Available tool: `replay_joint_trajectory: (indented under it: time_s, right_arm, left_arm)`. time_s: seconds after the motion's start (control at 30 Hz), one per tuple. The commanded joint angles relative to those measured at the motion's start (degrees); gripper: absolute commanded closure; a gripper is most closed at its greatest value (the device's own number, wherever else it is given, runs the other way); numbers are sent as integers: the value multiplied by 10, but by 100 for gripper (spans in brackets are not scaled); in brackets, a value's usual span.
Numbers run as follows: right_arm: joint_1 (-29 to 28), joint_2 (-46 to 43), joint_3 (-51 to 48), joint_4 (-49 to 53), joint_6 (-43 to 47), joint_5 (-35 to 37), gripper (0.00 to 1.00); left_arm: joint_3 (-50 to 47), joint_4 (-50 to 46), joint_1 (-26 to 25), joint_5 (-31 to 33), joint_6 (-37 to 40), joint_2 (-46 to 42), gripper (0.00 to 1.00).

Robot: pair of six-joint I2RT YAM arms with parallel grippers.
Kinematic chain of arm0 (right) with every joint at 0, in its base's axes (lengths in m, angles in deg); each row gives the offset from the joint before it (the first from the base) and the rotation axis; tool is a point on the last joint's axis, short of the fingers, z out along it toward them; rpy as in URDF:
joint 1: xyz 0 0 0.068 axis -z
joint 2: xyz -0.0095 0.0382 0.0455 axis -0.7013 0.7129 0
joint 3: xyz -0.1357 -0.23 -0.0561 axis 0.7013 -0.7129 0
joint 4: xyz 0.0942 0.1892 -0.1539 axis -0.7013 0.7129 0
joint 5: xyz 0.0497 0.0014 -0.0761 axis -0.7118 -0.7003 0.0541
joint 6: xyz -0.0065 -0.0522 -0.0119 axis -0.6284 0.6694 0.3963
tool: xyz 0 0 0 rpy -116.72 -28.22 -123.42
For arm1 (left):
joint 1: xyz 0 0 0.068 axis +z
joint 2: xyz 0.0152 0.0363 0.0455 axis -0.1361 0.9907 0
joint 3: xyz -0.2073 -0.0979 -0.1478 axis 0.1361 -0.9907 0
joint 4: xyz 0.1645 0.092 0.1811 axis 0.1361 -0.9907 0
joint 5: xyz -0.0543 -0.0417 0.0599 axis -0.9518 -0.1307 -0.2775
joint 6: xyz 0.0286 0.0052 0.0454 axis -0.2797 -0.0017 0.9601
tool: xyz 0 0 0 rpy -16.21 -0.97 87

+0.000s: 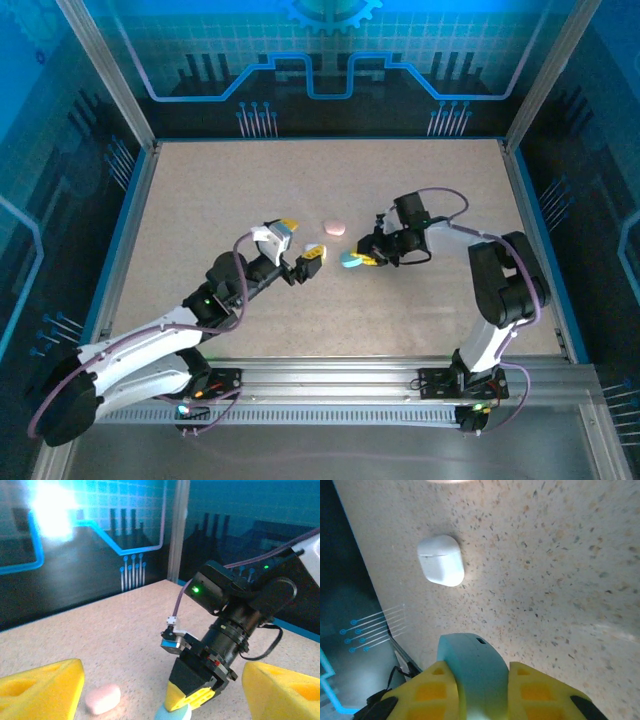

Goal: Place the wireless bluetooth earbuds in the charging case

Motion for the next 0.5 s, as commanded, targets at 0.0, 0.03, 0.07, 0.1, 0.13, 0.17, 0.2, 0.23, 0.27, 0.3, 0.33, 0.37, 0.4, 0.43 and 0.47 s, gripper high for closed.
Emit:
replay_joint_trajectory:
  time_s: [0.0,0.03,0.07,0.1,0.13,0.17,0.2,0.23,0.27,0.3,0.33,0.37,0.4,0.43,0.47]
  right_arm:
    - [-20,27,10,-40,-9,15,82]
    - [-25,31,11,-43,-10,17,82]
    - [-29,36,13,-43,-11,20,81]
    - [-34,40,14,-44,-11,26,81]
    - [-37,44,16,-44,-10,30,80]
    - [-41,50,19,-43,-10,34,79]
    - [-44,56,21,-46,-10,35,79]
    - [-46,61,22,-49,-10,38,79]
    - [-49,65,24,-50,-10,43,78]
    - [-52,70,26,-48,-8,47,77]
    - [-53,73,29,-42,-4,50,74]
    - [-54,74,31,-37,-1,54,71]
    - [-54,73,32,-31,3,60,67]
    - [-54,69,33,-22,7,69,63]
    - [-53,65,34,-12,12,80,59]
  left_arm:
    - [20,-74,11,29,-32,-22,17]
    - [21,-84,11,30,-34,-27,17]
    - [22,-93,13,32,-37,-30,17]
    - [22,-99,15,33,-39,-33,17]
    - [21,-101,17,34,-39,-36,17]
    - [19,-101,18,35,-40,-37,17]
    - [18,-100,19,36,-41,-38,17]
    - [17,-101,21,36,-44,-38,17]
    - [17,-101,22,36,-45,-38,17]
    - [17,-101,23,36,-46,-37,17]
    - [17,-103,24,36,-46,-37,17]
    - [18,-106,24,36,-46,-37,17]
    - [19,-109,26,36,-46,-39,16]
    - [19,-112,26,38,-46,-40,16]
    - [19,-114,27,41,-45,-40,16]
